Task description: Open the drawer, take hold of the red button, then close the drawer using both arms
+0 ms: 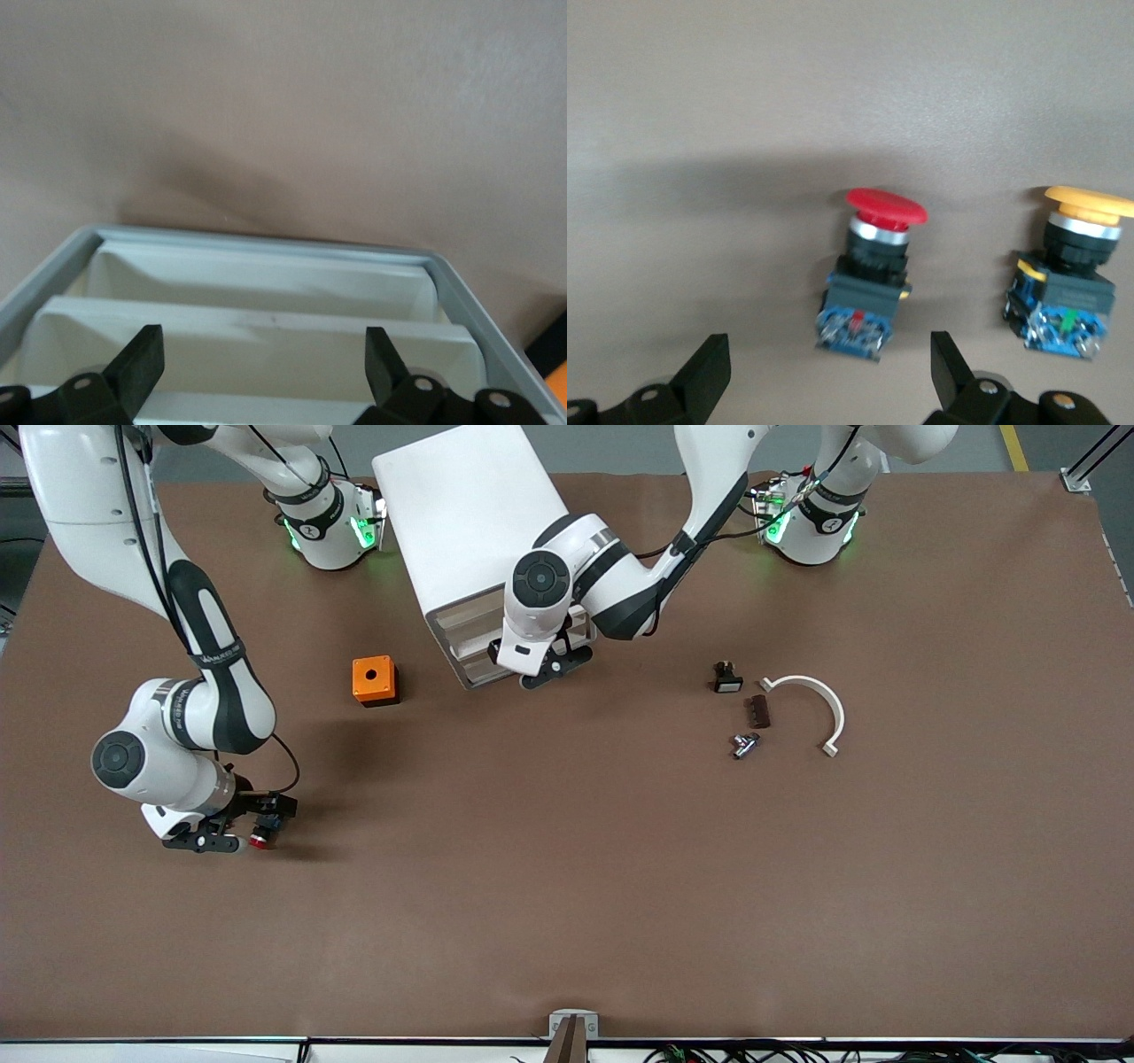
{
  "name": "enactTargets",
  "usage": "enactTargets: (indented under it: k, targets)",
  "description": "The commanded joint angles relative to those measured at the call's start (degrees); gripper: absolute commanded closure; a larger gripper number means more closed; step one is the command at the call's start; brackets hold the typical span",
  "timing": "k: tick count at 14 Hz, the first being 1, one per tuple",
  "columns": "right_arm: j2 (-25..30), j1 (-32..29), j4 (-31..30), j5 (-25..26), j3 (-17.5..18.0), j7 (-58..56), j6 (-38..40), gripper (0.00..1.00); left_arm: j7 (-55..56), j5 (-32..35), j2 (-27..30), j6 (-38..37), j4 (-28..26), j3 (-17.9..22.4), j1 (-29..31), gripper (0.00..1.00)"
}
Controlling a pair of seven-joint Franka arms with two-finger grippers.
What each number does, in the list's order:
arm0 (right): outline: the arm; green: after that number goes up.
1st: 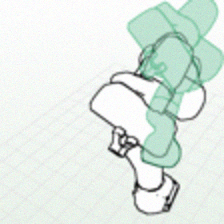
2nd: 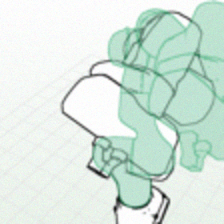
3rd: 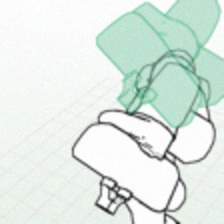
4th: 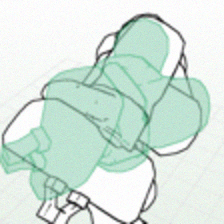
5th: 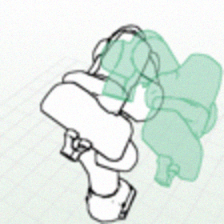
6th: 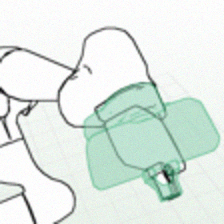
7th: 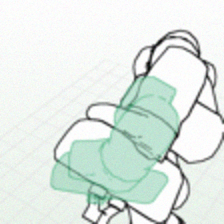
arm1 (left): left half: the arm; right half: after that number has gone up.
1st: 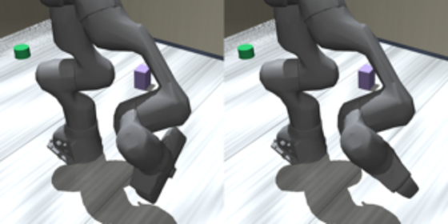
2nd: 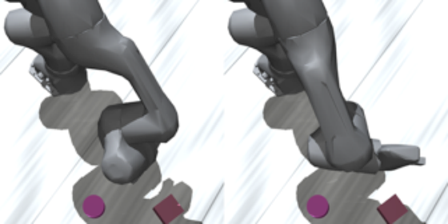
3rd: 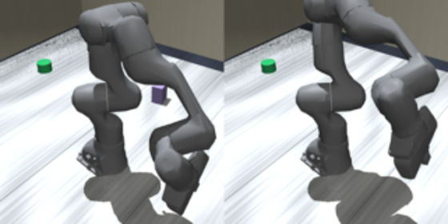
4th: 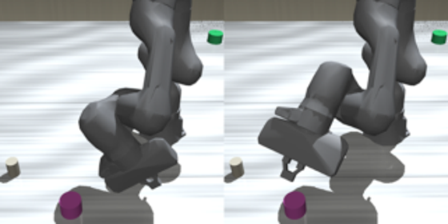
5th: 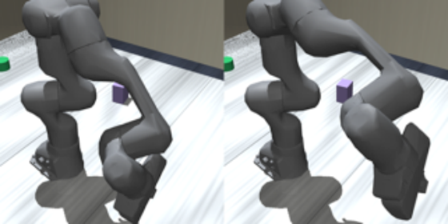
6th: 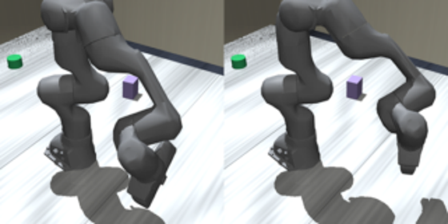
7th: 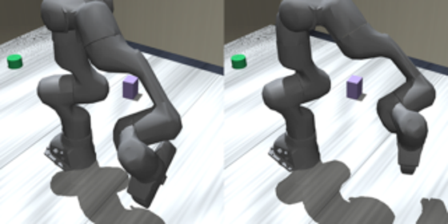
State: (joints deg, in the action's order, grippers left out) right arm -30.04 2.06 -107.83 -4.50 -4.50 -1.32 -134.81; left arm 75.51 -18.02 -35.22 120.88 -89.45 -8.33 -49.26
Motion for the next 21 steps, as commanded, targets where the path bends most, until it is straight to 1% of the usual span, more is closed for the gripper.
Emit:
enactTargets:
  k: [1, 3, 5, 7, 9, 10, 12, 13, 15, 16, 19, 21]
  targets:
    - [7.8, 1.3, -0.7, -0.1, 0.0, 0.7, 7.5, 0.00, -0.1, -4.5, -1.5, 0.1, 1.1, 0.1, -0.3, 0.00]
    - [12.7, 2.2, -0.2, -0.1, 0.0, 0.7, 13.5, 0.00, -0.2, -5.9, -1.9, 0.1, 1.1, 0.1, -0.3, 0.00]
    - [16.8, 2.2, 1.2, 0.1, 0.0, 1.0, 19.9, 0.00, -0.6, -5.5, -1.5, 0.1, 1.1, 0.2, -0.1, 0.00]
    - [19.2, 2.0, 4.2, 0.4, 0.0, 1.0, 27.3, 0.00, -0.3, -5.2, -1.0, 0.1, 1.4, 0.3, 0.3, 0.00]
    - [21.5, 1.5, 6.5, 0.6, -0.2, 1.0, 32.9, 0.00, -0.3, -5.0, -0.5, 0.0, 3.5, 1.1, 1.1, 0.00]
    - [22.6, 1.4, 7.5, 0.7, -0.4, 0.9, 35.1, 0.00, -0.3, -2.5, 0.4, -0.6, 3.9, 2.3, 1.8, 0.00]
    - [24.3, 0.0, 9.8, 0.7, -0.4, 1.0, 39.6, 0.00, -0.1, 5.9, 3.4, -1.0, 4.8, 3.0, 2.8, 0.00]
    - [24.6, -0.6, 11.6, 0.7, -0.3, 1.1, 41.8, 0.00, -0.2, 7.5, 5.4, -2.4, 4.8, 3.1, 5.4, 0.01]
    - [24.1, -1.6, 15.2, 0.8, -0.3, 0.8, 45.1, 0.00, -3.1, 8.3, 8.6, -6.0, 4.9, 2.9, 11.6, 0.01]
    - [24.1, -1.7, 15.9, 1.0, -0.3, 0.8, 45.2, 0.00, -6.5, 8.3, 10.4, -7.1, 4.8, 2.9, 14.0, 0.01]
    - [23.9, -1.2, 16.6, 3.2, -0.1, 0.4, 45.2, 0.00, -15.0, 8.3, 15.5, -14.7, 4.7, 2.8, 20.9, 0.01]
    - [23.8, -1.2, 17.5, 3.9, 0.0, -1.0, 45.4, 0.00, -24.1, 8.3, 18.3, -21.9, 4.6, 2.8, 24.7, 0.01]
